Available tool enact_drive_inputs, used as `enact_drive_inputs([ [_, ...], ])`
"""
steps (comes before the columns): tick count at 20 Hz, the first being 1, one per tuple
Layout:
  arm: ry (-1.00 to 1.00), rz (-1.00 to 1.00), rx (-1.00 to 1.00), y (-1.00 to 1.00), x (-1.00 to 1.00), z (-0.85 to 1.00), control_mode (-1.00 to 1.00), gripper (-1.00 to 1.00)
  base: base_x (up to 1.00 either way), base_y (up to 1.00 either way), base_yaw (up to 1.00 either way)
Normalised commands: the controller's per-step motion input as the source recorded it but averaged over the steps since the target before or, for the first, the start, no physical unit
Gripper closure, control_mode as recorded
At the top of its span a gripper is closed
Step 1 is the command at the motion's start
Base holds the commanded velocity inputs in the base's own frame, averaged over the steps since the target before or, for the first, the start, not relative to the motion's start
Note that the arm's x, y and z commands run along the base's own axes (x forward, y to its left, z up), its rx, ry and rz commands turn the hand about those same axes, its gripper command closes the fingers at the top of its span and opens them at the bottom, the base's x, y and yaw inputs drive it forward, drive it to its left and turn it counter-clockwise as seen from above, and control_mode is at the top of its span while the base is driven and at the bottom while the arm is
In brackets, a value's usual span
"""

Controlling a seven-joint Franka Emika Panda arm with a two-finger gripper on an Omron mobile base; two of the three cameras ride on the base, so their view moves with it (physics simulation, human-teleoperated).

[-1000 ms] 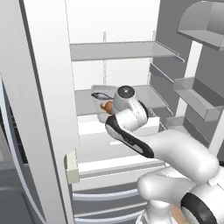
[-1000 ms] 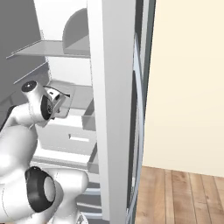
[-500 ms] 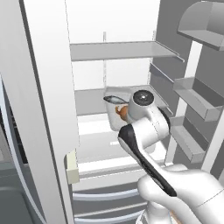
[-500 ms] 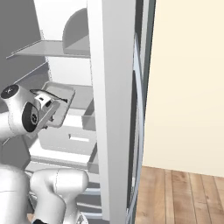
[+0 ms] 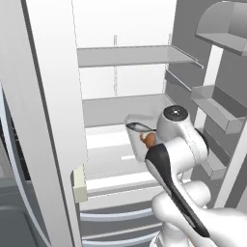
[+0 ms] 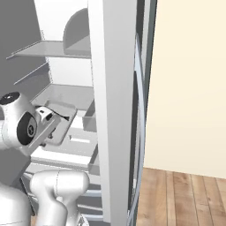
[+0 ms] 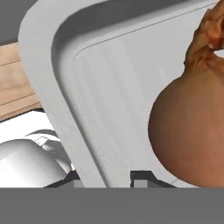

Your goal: Place the tupperware containing the fish and onion meal in the microwave. Close the microwave door and press the start button to reheat the meal.

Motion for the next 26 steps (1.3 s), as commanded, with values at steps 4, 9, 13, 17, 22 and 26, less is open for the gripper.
enact_drive_inputs([
  [4, 0.29, 0.00, 0.00, 0.00, 0.00, -0.37, -1.00, 1.00, 0.00, 0.00, 0.00],
  [9, 0.05, 0.00, 0.02, 0.00, -0.22, -0.18, 1.00, 1.00, -0.60, 0.09, 0.00],
  [13, 0.00, 0.00, 0.00, 0.00, 0.00, 0.00, 1.00, 1.00, -1.00, 0.31, -0.01],
  [17, 0.00, 0.00, 0.00, 0.00, 0.00, 0.00, 1.00, 1.00, -1.00, 0.34, -0.02],
  [22, 0.00, 0.00, 0.00, 0.00, 0.00, 0.00, 1.00, 1.00, -1.00, 0.54, -0.04],
  [26, 0.00, 0.00, 0.00, 0.00, 0.00, 0.00, 1.00, 1.00, -1.00, 0.84, -0.06],
])
